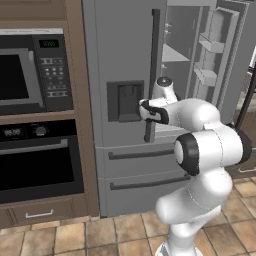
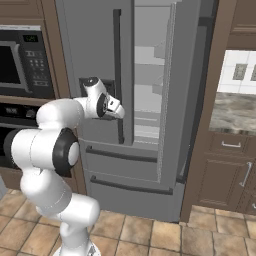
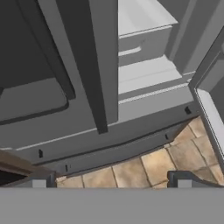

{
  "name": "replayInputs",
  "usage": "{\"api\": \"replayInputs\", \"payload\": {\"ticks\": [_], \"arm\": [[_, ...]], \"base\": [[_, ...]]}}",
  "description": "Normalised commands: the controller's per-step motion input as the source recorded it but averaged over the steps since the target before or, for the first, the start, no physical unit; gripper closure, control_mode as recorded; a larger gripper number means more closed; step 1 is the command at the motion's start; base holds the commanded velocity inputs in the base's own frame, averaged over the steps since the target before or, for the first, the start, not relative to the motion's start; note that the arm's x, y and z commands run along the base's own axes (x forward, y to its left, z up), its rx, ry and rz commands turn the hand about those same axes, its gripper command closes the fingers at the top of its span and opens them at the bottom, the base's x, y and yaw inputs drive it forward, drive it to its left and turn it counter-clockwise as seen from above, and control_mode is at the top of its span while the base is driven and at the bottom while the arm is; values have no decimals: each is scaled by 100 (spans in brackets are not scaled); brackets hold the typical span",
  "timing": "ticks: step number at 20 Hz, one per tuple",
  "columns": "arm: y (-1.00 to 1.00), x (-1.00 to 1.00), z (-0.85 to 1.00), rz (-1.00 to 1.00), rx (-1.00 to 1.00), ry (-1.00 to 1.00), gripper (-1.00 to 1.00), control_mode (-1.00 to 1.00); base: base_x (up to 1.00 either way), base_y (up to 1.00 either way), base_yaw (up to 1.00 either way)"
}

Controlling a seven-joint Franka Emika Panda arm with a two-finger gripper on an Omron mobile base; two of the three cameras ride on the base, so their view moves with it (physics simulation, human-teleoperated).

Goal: Place one of the steaks on the plate and the other in the bowl. Then place the bowl in the fridge.

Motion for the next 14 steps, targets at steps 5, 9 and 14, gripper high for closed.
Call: {"api": "replayInputs", "payload": {"ticks": [5,9,14], "arm": [[-17,54,0,-3,2,0,-100,-100],[-9,69,1,2,12,0,-100,-100],[0,66,11,10,4,0,-100,-100]], "base": [[0,0,0],[0,0,0],[0,0,0]]}}
